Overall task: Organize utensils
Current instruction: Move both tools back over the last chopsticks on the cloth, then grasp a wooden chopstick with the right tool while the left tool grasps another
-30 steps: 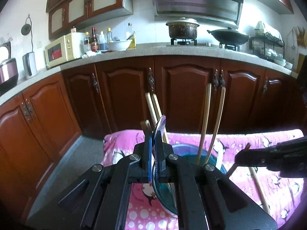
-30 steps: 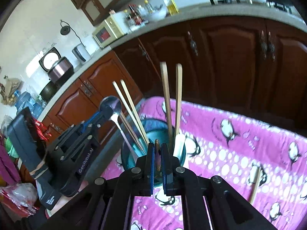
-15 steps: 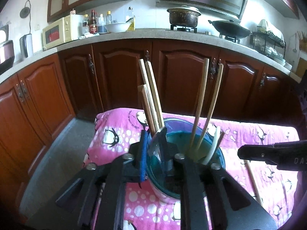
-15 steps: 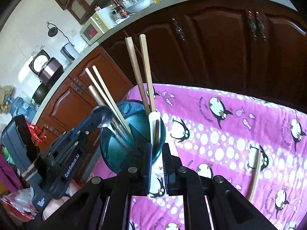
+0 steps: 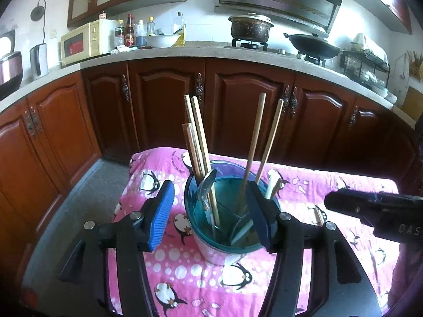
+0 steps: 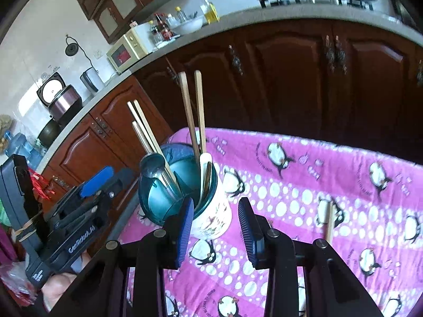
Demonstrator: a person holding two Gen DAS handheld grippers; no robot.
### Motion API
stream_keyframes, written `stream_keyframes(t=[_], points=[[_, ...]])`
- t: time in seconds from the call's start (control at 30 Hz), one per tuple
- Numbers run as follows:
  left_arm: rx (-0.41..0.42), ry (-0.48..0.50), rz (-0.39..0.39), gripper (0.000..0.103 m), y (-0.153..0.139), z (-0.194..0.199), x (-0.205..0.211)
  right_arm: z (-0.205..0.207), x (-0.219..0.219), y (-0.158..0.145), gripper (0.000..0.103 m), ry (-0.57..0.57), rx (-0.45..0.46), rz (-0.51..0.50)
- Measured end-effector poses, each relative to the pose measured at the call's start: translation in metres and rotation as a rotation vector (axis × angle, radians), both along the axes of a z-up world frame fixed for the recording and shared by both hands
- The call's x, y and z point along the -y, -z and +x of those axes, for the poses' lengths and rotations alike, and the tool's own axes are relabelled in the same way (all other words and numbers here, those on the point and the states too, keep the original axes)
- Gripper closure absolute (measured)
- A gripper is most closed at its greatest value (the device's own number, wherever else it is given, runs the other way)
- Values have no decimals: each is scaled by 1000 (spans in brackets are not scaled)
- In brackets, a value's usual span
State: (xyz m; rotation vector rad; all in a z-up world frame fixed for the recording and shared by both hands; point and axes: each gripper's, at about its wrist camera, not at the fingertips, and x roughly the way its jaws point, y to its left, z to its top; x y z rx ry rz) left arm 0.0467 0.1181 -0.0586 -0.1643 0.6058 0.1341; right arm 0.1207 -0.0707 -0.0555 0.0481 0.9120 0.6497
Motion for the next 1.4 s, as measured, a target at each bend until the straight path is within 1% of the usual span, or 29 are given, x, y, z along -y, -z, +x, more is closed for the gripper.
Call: stream_keyframes(t=[0.03, 0.07, 0.2, 0.3, 0.47, 0.57, 0.8, 0.97, 1.07, 1.13, 1.17, 1.23, 1.27, 1.3, 1.4], points=[[1, 1, -2, 39, -1, -1, 1, -3, 0, -5, 61, 3, 20, 0], [2, 3, -6, 34, -3, -4, 2, -7, 0, -11, 59, 9, 47, 0], [2, 14, -9, 34, -10, -12, 9, -18, -1, -26, 57, 18, 115, -19], [4, 29, -14, 33, -15, -17, 18, -25, 4, -33, 57, 27, 145, -27], [8, 59, -12, 33, -21, -21, 36, -40, 19, -44, 52, 60, 199, -62], [11, 83, -13, 33, -23, -23, 49, -44, 34, -47, 51, 92, 209, -84], [8, 143, -17, 33, -27, -18, 82, -46, 81, -51, 51, 175, 206, -90], [0, 185, -25, 33, -26, -12, 102, -43, 113, -48, 49, 234, 192, -103], [-22, 205, -41, 33, -22, -9, 108, -40, 130, -35, 49, 253, 152, -113], [-40, 210, -43, 33, -16, -8, 110, -35, 138, -18, 49, 254, 99, -110], [-49, 211, -44, 33, -13, -8, 110, -29, 142, -4, 50, 256, 48, -115], [-68, 215, -52, 33, -6, -7, 110, -19, 146, 27, 65, 243, -57, -119], [-76, 215, -55, 33, -4, -7, 110, -15, 146, 41, 65, 238, -97, -119], [-83, 215, -55, 33, -1, -7, 109, -10, 145, 62, 67, 230, -151, -124], [-106, 221, -62, 33, 7, -6, 107, 2, 141, 100, 77, 219, -256, -101]])
